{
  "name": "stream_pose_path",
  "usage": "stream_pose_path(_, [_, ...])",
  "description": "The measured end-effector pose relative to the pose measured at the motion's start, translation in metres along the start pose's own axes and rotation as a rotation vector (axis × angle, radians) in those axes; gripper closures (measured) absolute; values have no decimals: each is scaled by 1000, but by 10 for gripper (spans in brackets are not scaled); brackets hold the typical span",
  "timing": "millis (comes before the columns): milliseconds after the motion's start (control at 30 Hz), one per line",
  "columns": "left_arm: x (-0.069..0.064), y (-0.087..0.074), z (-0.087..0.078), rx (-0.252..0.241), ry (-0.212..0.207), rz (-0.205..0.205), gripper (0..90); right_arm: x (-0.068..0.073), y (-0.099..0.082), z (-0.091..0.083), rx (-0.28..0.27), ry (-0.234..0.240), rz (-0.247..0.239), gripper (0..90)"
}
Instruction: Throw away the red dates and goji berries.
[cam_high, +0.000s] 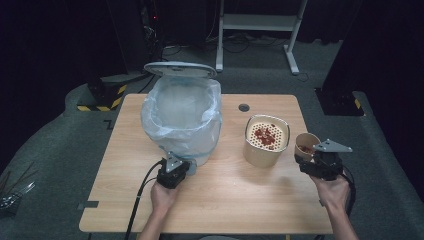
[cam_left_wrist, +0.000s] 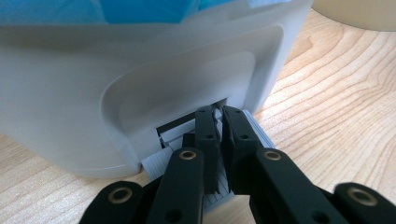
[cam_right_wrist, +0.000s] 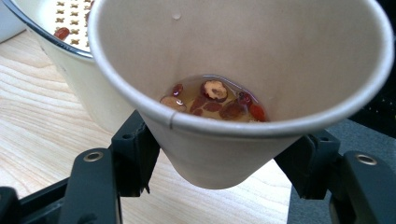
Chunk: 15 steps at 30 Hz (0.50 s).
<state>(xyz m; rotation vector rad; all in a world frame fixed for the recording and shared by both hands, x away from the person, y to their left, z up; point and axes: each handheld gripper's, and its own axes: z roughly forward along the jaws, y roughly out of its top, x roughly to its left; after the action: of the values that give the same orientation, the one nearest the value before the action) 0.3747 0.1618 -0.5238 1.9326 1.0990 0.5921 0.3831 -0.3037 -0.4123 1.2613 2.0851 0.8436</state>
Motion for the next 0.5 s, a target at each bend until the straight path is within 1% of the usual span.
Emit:
stream_pose_path(200, [0,0,0,0,0,0,852,-2,5,4,10,3,-2,350])
stream_pose_path(500, [0,0,0,-1,3,1,852,-3,15,4,25,-18,-35,350])
